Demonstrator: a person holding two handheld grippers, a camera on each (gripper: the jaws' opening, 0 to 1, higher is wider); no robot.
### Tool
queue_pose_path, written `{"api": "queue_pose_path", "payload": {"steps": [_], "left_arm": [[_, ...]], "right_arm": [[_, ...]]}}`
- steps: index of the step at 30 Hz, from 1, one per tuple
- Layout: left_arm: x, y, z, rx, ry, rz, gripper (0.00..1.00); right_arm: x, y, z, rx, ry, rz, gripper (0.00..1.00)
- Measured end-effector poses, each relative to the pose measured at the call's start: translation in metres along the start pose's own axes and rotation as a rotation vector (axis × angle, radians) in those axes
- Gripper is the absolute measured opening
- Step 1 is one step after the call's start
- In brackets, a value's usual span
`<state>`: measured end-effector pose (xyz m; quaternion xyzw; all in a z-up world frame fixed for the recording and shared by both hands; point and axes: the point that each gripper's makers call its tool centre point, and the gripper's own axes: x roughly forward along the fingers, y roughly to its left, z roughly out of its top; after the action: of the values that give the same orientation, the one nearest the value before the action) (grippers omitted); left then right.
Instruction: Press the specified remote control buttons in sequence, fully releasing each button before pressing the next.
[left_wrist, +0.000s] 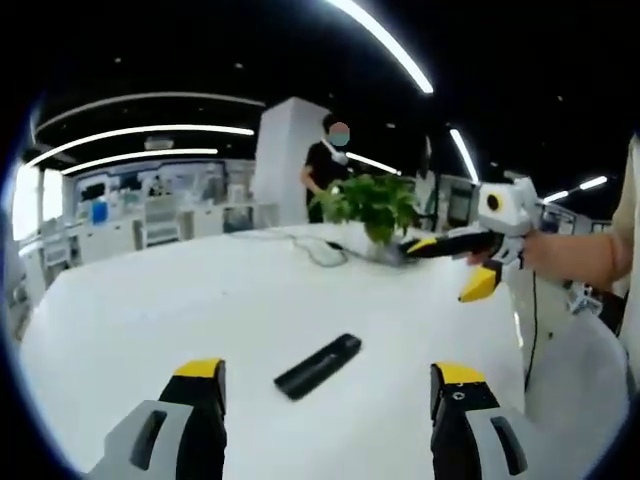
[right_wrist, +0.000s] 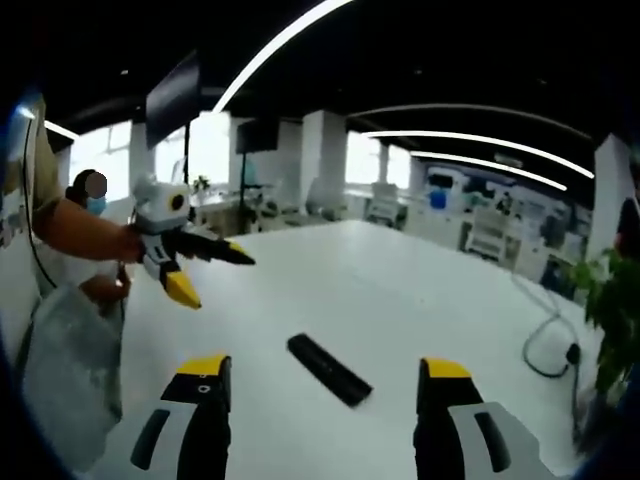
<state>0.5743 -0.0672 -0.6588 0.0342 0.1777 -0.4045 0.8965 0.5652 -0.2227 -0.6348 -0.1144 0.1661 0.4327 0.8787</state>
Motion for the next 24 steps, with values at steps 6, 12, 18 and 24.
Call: {"api": "queue_pose_path", "payload": {"steps": [6, 12, 18, 24], "left_arm": [[0.010, 0.008, 0.002, 0.012, 0.009, -0.010, 0.86], [0.020, 0.011, 0.003, 0.052, 0.031, -0.019, 0.86], [0.028, 0.018, 0.004, 0.070, 0.042, -0.028, 0.85], [0.035, 0.026, 0.004, 0.080, 0.050, -0.040, 0.85]], "right_arm": [[0.007, -0.010, 0.001, -0.011, 0.007, 0.014, 0.73], [0.014, -0.025, -0.001, -0.029, 0.019, 0.021, 0.73], [0.022, -0.035, -0.003, -0.047, 0.034, 0.031, 0.74], [0.028, -0.041, -0.003, -0.066, 0.046, 0.047, 0.74]]}}
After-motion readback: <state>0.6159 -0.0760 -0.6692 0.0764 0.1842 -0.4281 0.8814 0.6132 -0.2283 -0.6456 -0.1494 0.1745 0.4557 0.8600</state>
